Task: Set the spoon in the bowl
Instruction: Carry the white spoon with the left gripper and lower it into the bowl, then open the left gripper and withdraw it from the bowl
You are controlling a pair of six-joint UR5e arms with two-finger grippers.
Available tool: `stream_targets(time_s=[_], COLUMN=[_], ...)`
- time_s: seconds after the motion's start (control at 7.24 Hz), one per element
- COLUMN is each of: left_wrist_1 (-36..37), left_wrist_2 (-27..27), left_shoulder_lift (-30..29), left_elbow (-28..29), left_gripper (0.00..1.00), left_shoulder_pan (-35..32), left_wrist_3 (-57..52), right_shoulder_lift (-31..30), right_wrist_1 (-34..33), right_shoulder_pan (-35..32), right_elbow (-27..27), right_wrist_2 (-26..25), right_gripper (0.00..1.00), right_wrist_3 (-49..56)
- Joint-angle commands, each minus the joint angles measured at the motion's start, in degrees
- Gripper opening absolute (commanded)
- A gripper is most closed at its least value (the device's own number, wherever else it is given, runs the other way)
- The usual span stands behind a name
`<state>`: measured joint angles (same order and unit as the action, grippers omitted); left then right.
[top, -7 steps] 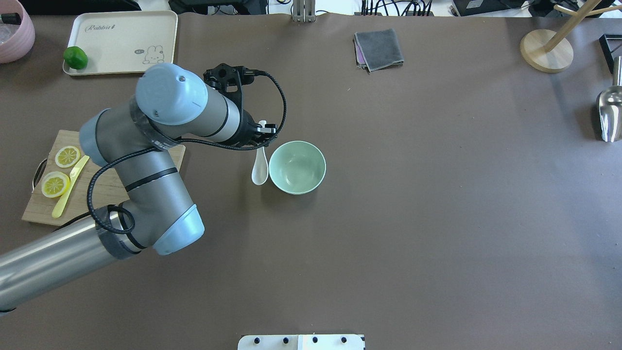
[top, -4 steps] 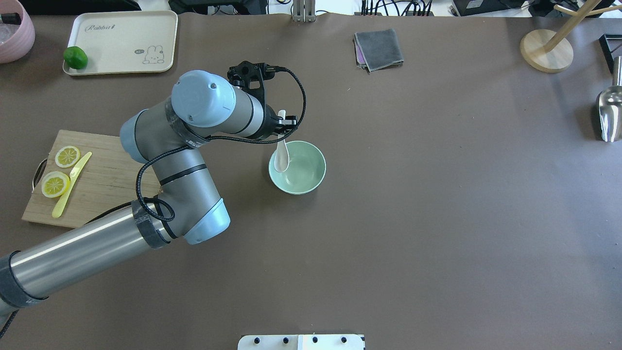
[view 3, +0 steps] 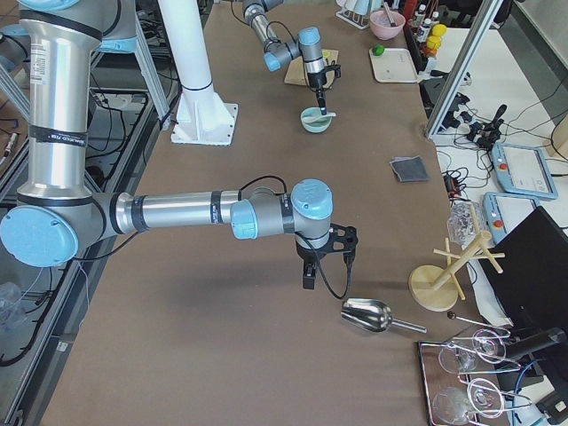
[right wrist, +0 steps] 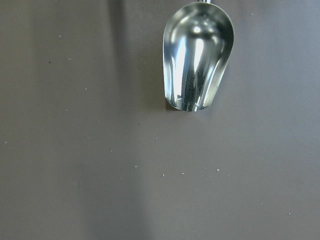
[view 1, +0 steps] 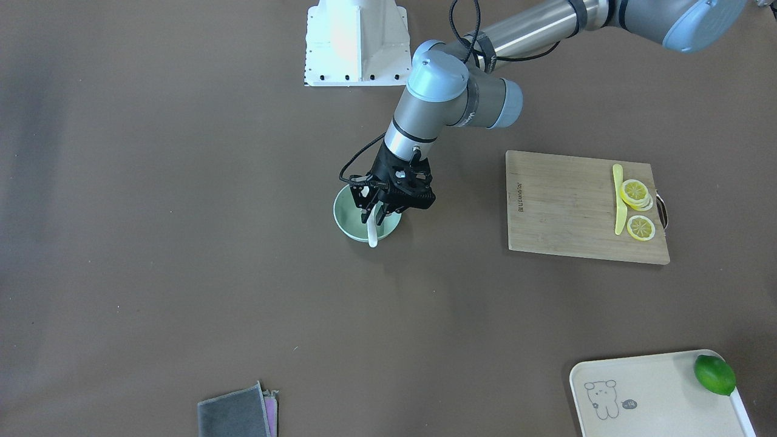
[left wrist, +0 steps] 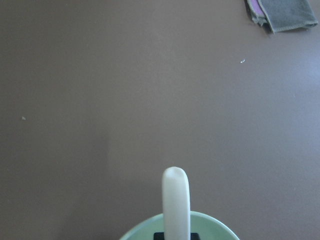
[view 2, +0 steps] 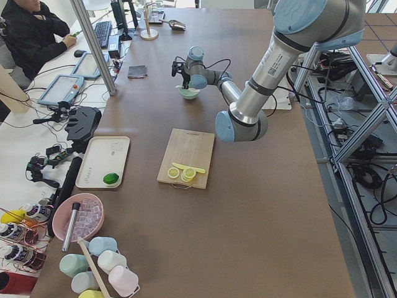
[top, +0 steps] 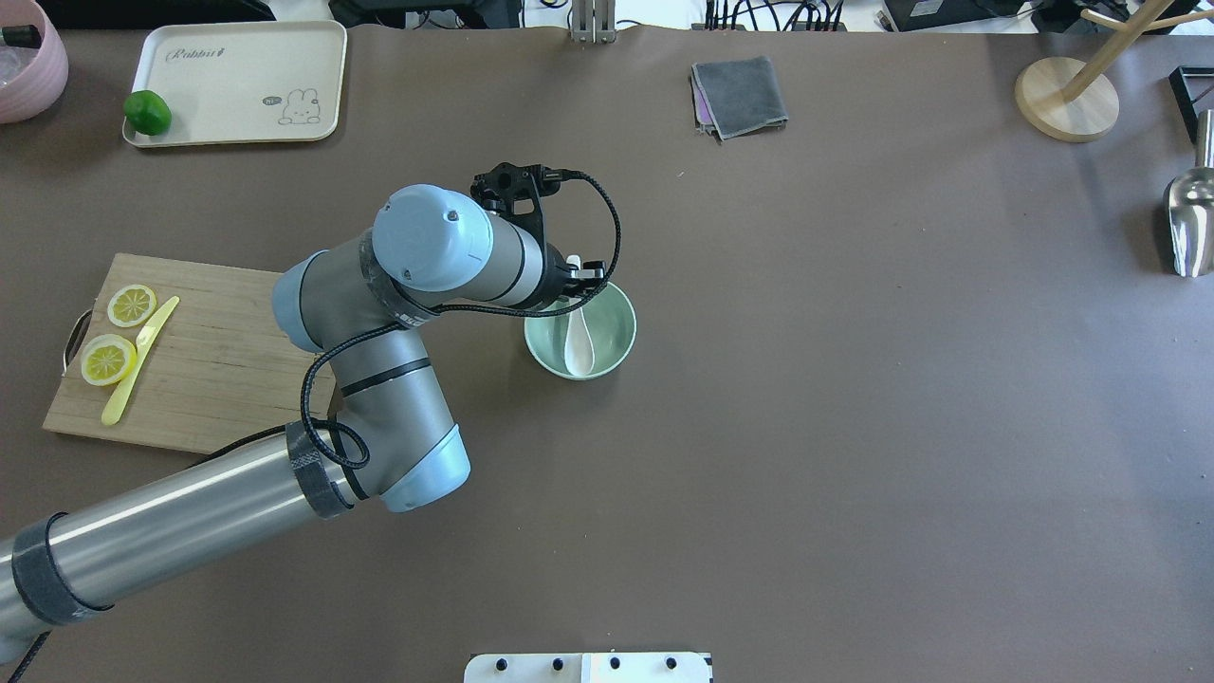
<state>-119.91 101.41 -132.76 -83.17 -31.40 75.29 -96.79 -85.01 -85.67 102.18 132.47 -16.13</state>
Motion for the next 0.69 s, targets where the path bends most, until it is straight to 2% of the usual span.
stream_targets(time_s=[0.0,0.14,0.41,0.55], left_wrist_1=[3.6,11.5,30.8,32.5], left_wrist_2=[-0.2,0.1,0.3,2.5], left_shoulder_lift=[-0.5,-0.9,1.9,5.9], left_elbow=[-2.8,-7.0,-19.8,-22.2], left_gripper=[0.98,0.98,0.98,0.98], left_shoulder_pan=[-0.5,-3.0,-8.6,-13.8], left_wrist_3=[0.3,-3.1,-18.3,-26.3], right_shoulder_lift=[-0.4,-0.6,-0.8,-1.5], right_wrist_1=[-0.1,-0.9,-5.6,-6.0], right_shoulder_pan=[-0.3,-1.1,-2.7,-2.7], right_elbow=[-0.1,0.0,2.4,3.0], right_wrist_2=[1.3,1.8,1.9,2.0], right_gripper=[1.00,1.00,1.00,1.00], right_wrist_3=[-0.1,0.0,0.7,0.8])
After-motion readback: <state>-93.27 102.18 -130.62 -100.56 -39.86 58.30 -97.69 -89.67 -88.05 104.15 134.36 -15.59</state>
